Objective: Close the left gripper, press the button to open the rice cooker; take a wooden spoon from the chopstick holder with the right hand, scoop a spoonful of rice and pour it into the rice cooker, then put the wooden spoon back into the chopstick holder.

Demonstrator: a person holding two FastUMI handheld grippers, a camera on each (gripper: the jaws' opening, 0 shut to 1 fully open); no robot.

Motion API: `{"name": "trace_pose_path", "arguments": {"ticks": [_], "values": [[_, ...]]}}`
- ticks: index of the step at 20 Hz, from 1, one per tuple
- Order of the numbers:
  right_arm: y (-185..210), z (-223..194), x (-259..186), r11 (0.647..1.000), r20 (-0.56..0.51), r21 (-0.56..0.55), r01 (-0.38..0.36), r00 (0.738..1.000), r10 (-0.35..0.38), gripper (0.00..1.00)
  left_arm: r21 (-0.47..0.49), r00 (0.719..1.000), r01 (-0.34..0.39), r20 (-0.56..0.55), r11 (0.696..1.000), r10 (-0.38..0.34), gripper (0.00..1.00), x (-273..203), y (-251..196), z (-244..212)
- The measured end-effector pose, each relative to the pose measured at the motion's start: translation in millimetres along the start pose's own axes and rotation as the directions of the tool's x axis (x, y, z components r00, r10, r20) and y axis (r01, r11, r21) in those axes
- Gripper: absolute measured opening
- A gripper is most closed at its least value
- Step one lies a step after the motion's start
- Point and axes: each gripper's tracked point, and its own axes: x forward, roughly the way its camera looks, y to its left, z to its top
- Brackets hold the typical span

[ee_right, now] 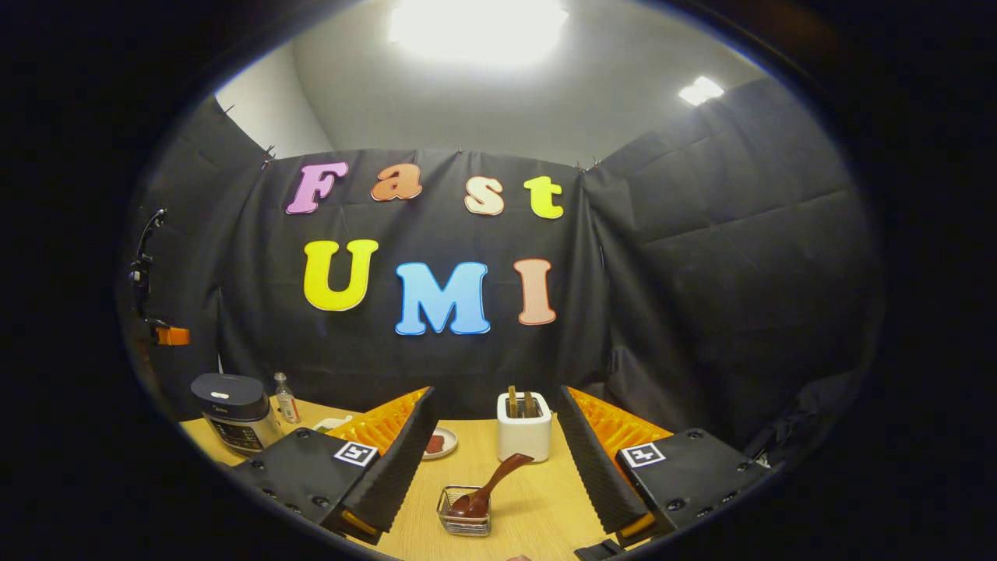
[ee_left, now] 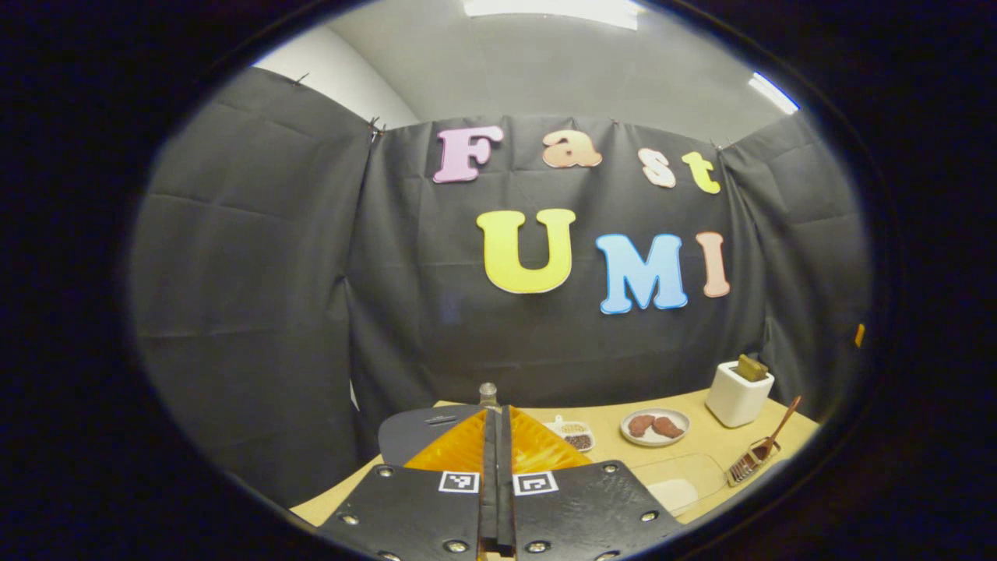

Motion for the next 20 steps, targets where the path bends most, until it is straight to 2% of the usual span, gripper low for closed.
{"name": "trace_pose_path", "arguments": {"ticks": [1,6,12,20], "values": [[1.6,-1.6,1.4,1.0,-0.006,-0.008,0.008,1.0,-0.008,0.97,-0.007,1.0,0.003,-0.016,1.0,-0.003,0.03,7.6,3.0,-6.9],[17.3,-6.4,8.0,0.999,-0.034,-0.019,0.03,0.999,-0.03,0.98,-0.026,0.995,0.023,-0.092,0.999,-0.025,0.01,42.4,11.6,-51.4],[40.7,-5.7,19.6,0.998,-0.045,-0.064,0.02,0.999,-0.022,0.97,-0.031,0.984,0.041,-0.174,0.999,-0.046,0.01,74.3,15.9,-101.2],[52.7,-8.3,23.9,0.996,-0.064,-0.093,0.008,0.998,-0.015,0.98,-0.051,0.967,0.018,-0.254,0.999,-0.031,0.01,87.2,19.2,-148.6]]}}
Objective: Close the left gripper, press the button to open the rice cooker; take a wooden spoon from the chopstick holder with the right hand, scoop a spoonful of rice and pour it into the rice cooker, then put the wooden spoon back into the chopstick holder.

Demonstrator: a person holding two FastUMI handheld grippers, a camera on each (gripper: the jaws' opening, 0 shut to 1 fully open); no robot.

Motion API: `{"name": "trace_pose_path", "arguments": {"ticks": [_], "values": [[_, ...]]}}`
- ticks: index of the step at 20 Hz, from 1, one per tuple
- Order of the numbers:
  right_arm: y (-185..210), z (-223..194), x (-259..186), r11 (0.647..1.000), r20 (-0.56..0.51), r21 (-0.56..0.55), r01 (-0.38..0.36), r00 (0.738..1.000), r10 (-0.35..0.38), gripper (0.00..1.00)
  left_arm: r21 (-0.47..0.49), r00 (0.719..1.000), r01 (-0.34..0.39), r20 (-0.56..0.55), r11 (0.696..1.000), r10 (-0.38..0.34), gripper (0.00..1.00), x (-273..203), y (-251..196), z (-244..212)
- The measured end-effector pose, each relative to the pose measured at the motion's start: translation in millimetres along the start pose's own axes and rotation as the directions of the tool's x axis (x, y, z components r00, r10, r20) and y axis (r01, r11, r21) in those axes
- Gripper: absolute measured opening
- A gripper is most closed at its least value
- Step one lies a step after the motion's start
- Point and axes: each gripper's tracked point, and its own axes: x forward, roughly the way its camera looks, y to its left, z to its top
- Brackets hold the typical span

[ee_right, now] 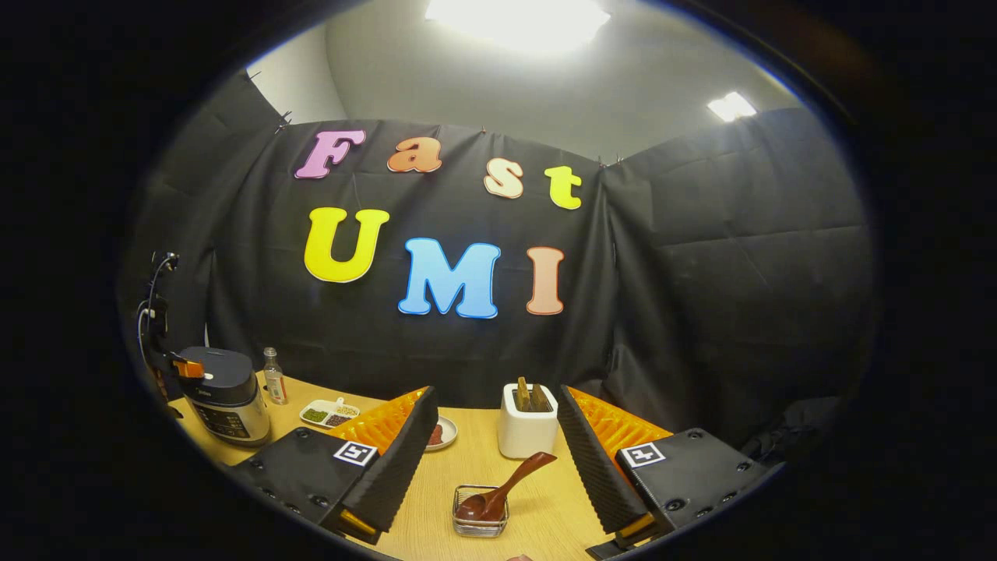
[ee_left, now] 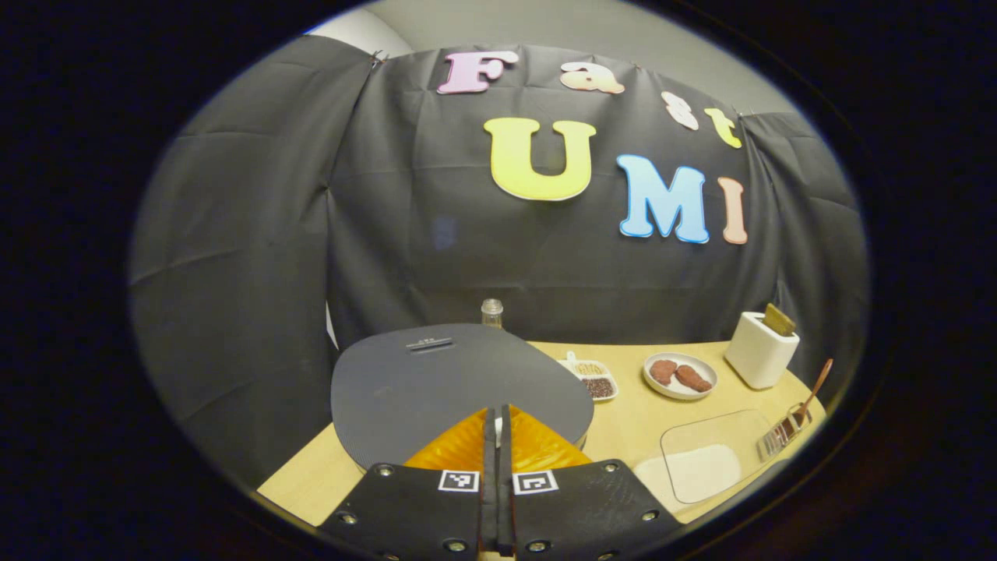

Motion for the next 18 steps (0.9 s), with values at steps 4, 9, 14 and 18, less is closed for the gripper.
{"name": "trace_pose_path", "arguments": {"ticks": [4,9,14,18], "values": [[-1.0,0.1,1.3,1.0,-0.005,-0.002,0.0,1.0,0.0,0.98,-0.005,1.0,-0.008,0.005,1.0,0.008,0.02,-0.7,0.2,-8.3],[3.4,1.2,0.5,1.0,-0.008,-0.007,-0.018,1.0,0.018,0.98,-0.057,0.999,0.004,-0.036,0.998,-0.006,0.02,2.4,0.5,-16.1],[4.9,7.5,-0.4,0.999,0.013,0.003,-0.033,0.999,0.033,0.98,-0.016,0.998,-0.018,0.063,1.0,0.019,0.02,-10.2,1.8,16.8],[1.2,6.9,-2.8,0.999,0.015,0.02,-0.035,0.999,0.034,0.98,0.041,0.972,-0.065,0.227,0.997,0.054,0.02,-36.5,3.4,83.4]]}}
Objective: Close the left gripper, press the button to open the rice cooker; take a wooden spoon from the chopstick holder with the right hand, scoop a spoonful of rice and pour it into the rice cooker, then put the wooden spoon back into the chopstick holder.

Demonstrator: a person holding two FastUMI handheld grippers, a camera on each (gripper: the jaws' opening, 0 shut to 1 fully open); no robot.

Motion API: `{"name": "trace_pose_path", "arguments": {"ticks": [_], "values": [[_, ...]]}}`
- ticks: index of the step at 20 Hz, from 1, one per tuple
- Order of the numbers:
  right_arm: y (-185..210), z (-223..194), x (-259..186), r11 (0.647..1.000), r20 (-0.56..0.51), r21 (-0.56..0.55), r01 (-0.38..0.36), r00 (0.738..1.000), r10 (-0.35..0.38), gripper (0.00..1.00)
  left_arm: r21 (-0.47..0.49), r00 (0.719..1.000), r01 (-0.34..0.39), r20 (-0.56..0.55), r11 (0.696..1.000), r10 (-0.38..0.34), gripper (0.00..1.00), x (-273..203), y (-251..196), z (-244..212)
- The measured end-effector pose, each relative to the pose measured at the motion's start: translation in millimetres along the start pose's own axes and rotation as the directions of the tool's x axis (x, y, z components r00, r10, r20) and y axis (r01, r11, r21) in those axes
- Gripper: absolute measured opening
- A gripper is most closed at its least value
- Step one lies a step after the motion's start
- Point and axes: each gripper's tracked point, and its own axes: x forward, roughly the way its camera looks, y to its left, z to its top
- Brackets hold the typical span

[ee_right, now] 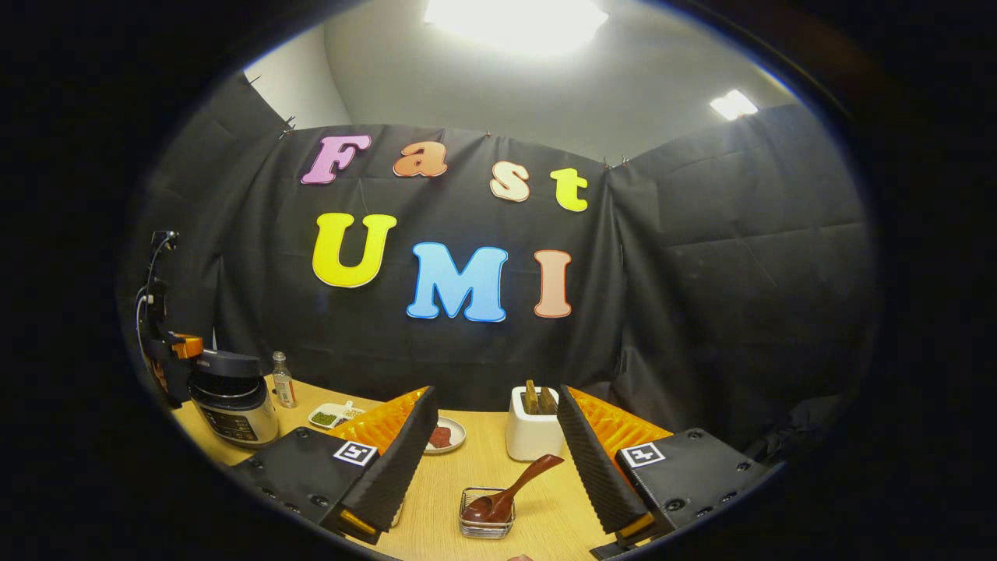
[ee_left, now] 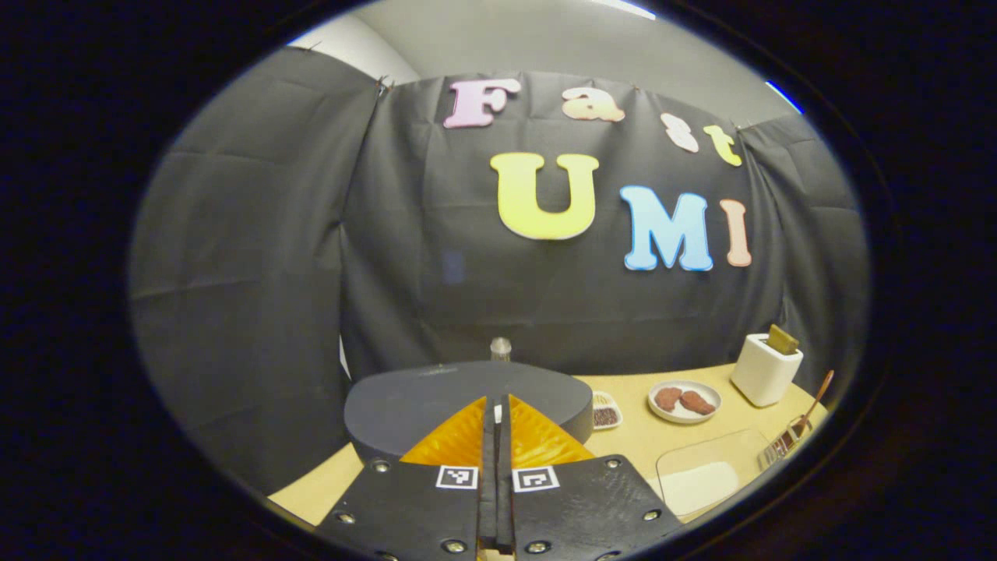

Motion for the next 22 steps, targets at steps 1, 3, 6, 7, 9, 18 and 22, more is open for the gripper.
{"name": "trace_pose_path", "arguments": {"ticks": [1,3,6,7,9,18,22], "values": [[-1.1,-0.4,-0.3,1.0,-0.001,0.004,0.0,1.0,0.0,0.98,0.005,0.999,-0.012,0.035,1.0,0.012,0.02,-1.9,3.7,18.2],[-4.2,-1.2,-0.4,1.0,0.0,0.009,0.002,1.0,-0.002,0.98,-0.001,0.997,-0.016,0.074,1.0,0.016,0.02,-15.1,5.1,43.8],[-7.1,-3.0,2.2,1.0,0.001,0.024,0.002,1.0,-0.002,0.98,-0.029,0.99,-0.019,0.14,0.999,0.023,0.01,-36.9,8.5,77.3],[-8.5,-5.0,3.9,1.0,-0.002,0.029,0.001,1.0,-0.001,0.98,-0.028,0.988,-0.012,0.154,1.0,0.017,0.01,-43.6,7.4,86.0],[-10.0,-10.2,9.0,0.999,-0.015,0.043,-0.007,1.0,0.007,0.98,-0.009,0.986,-0.009,0.166,1.0,0.01,0.09,-58.4,5.8,93.4],[-30.7,-73.5,49.4,0.989,-0.175,0.146,0.014,0.984,0.012,0.98,-0.006,0.975,-0.093,0.2,0.996,0.092,0.84,-122.2,24.3,97.9],[-30.0,-107.1,66.1,0.98,-0.252,0.199,0.006,0.967,0.046,0.96,0.02,0.979,-0.141,0.15,0.99,0.136,0.87,-147.7,41.3,77.4]]}}
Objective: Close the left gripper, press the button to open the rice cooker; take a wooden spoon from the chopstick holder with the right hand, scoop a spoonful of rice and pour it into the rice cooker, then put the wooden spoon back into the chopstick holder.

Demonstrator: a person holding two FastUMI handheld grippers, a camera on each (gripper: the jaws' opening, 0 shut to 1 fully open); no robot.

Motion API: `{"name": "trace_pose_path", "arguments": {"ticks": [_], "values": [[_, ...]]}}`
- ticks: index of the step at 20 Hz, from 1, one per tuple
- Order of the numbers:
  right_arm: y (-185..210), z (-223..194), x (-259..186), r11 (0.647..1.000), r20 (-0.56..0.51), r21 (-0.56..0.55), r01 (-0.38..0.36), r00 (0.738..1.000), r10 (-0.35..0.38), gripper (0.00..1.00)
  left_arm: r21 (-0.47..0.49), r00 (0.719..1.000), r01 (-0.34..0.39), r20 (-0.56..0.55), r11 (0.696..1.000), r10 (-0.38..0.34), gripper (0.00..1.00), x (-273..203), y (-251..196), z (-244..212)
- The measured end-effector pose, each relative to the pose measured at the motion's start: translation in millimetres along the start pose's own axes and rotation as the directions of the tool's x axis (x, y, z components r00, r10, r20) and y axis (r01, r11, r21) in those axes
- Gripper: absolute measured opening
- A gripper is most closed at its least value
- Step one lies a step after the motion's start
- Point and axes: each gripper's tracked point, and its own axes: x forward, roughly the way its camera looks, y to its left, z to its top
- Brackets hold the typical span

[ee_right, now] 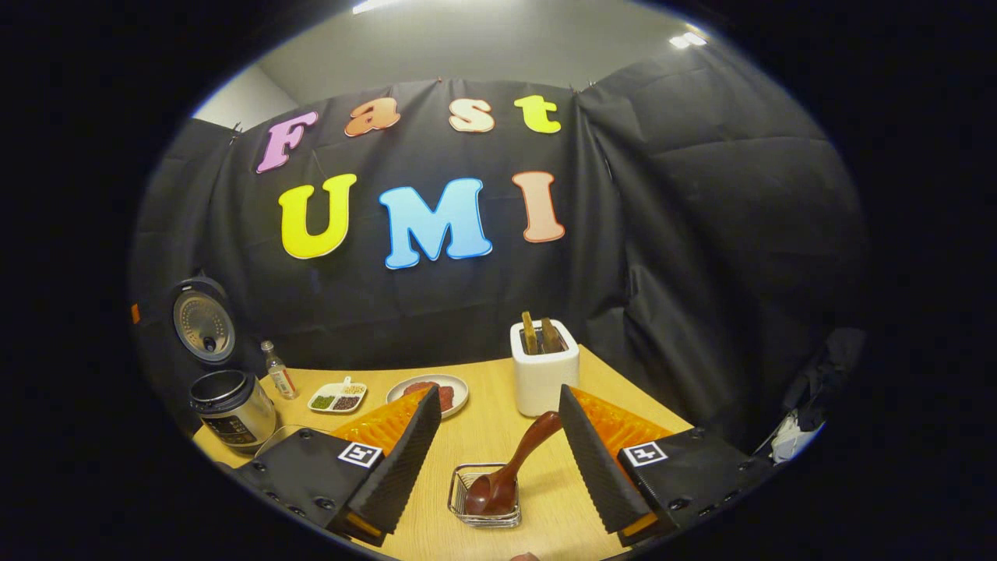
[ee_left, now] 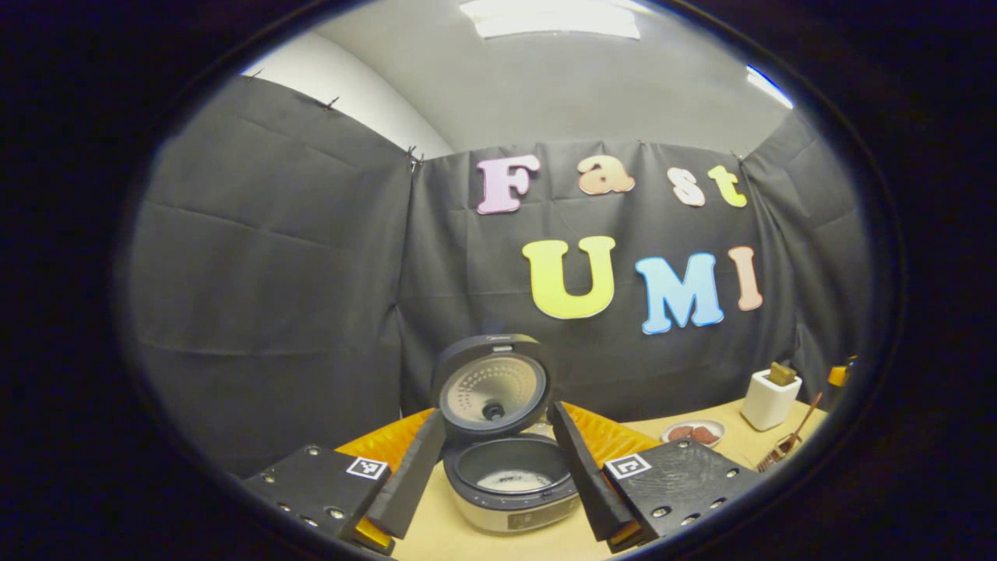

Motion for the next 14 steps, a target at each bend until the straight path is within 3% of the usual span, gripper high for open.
{"name": "trace_pose_path", "arguments": {"ticks": [1,5,10,13,14], "values": [[-3.8,-8.0,6.0,1.0,-0.022,0.013,0.002,1.0,-0.002,0.96,0.003,1.0,-0.014,-0.002,1.0,0.014,0.84,-5.5,5.5,0.9],[-11.1,-34.8,25.4,0.998,-0.094,0.054,0.02,0.995,-0.015,0.93,0.031,0.999,-0.049,-0.003,0.998,0.049,0.85,-20.1,19.7,4.0],[-18.3,-72.0,45.6,0.993,-0.192,0.11,0.034,0.981,-0.012,0.97,0.051,0.997,-0.076,-0.002,0.996,0.076,0.84,-39.2,31.6,4.9],[-22.2,-89.1,54.5,0.982,-0.245,0.18,0.057,0.969,-0.012,0.89,0.072,0.995,-0.098,-0.012,0.993,0.099,0.85,-47.0,42.0,1.6],[-22.2,-94.4,57.3,0.978,-0.258,0.198,0.061,0.966,-0.007,0.96,0.079,0.994,-0.105,-0.017,0.991,0.106,0.85,-49.3,45.3,0.4]]}}
